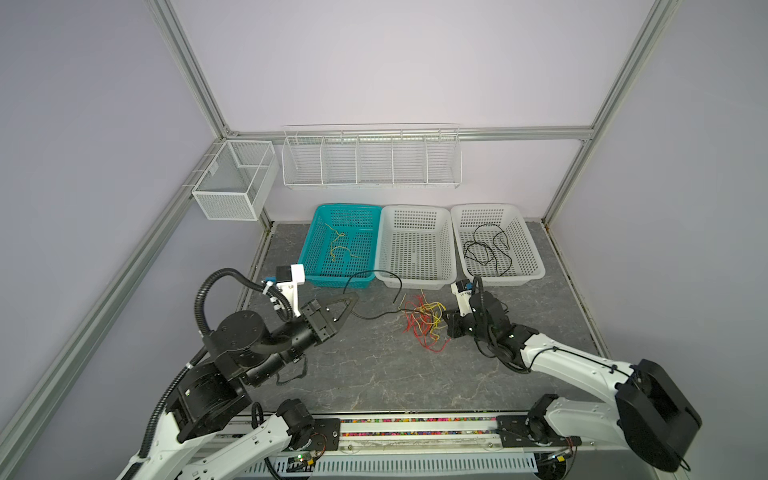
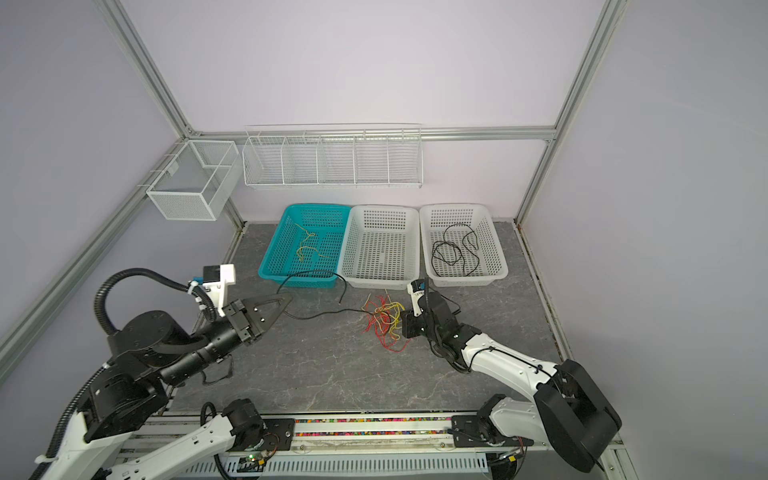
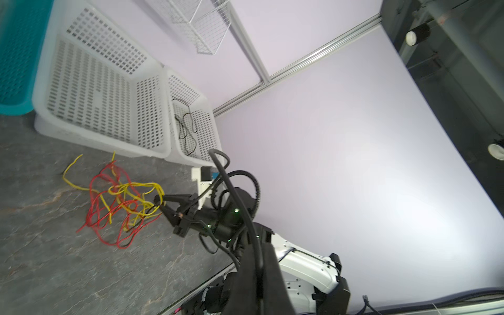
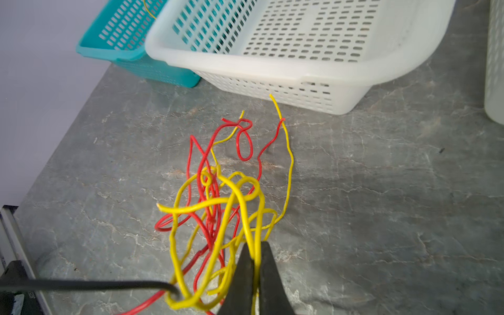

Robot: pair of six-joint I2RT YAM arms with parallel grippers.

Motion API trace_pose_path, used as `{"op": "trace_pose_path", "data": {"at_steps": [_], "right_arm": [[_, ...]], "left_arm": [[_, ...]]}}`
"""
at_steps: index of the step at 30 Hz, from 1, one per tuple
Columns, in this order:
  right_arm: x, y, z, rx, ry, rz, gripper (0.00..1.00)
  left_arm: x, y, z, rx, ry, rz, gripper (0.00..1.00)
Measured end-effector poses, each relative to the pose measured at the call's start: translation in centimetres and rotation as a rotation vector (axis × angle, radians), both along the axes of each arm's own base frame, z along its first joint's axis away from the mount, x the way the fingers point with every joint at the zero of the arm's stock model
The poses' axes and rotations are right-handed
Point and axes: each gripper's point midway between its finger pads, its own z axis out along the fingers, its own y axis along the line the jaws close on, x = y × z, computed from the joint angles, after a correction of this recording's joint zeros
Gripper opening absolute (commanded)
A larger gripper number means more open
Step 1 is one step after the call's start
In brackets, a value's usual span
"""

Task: Untangle the cables
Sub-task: 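Pull the black wire out with the left gripper toward the farthest white basket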

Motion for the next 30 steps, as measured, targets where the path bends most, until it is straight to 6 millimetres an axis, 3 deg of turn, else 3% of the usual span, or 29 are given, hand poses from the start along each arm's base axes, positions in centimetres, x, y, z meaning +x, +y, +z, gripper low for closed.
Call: {"op": "trace_pose_path", "data": {"at_steps": [8, 11, 15, 20, 25, 30], "right_arm": [[0.1, 0.2, -1.9, -0.049, 0.067, 0.003, 0.07], [0.1, 0.4, -1.7, -0.043, 0.067, 0.013, 0.15], [0.0, 0.6, -0.8, -0.023, 0.046, 0.03, 0.32], [-0.2, 0.3, 2.9, 0.032, -0.055, 0.037, 0.56], [-0.8, -1.3, 5.4, 0.059, -0.159, 0.005, 0.71], [-1.1, -3.7, 7.2, 0.068, -0.259, -0.08, 0.79]], "left_arm": [[-0.9, 1.1, 7.3, 0.005, -0.124, 0.001, 0.0], [-0.7, 0.9, 9.0, 0.018, -0.159, 0.003, 0.0], [0.4, -0.5, 9.5, 0.071, -0.171, -0.005, 0.0], [3.1, -4.1, 8.7, 0.19, -0.161, -0.033, 0.0], [6.1, -8.0, 9.2, 0.275, -0.184, -0.066, 0.0], [9.7, -10.7, 9.5, 0.299, -0.194, -0.087, 0.0]]}}
